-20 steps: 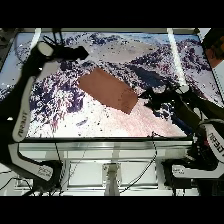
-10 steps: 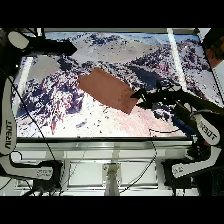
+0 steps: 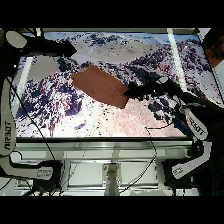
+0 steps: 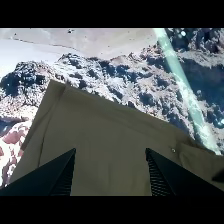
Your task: Fold the clothes and pants, and hang the long-sleeved shirts on hangers.
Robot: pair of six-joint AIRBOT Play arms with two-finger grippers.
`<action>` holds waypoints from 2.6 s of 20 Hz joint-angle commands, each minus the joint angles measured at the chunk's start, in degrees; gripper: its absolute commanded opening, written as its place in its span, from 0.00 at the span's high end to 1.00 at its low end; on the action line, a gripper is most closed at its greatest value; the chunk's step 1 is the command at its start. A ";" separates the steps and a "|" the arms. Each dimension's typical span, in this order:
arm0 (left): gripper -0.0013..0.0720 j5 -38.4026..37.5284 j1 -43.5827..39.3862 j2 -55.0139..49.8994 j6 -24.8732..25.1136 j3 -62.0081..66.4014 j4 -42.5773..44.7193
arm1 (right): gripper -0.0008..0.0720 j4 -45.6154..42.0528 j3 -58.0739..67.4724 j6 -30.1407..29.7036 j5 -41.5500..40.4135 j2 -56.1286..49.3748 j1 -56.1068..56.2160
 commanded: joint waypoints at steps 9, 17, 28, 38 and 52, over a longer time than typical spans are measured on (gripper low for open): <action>0.30 -4.35 0.02 0.04 0.02 0.00 0.02 | 0.11 -21.00 5.64 12.63 11.34 1.66 -6.43; 0.30 -6.47 0.02 0.04 0.02 0.00 0.00 | 0.13 -15.56 8.11 8.52 13.81 -4.00 -11.34; 0.30 -6.47 0.02 0.04 0.02 0.00 0.00 | 0.13 -10.99 13.60 8.61 8.48 -12.09 -4.46; 0.30 -6.45 0.02 0.02 0.02 0.00 0.02 | 0.98 -5.64 16.46 3.30 11.10 -12.11 -3.61; 0.97 -19.06 0.85 -0.17 -5.55 -5.11 25.03 | 0.98 -36.87 18.80 6.01 30.53 16.41 -47.89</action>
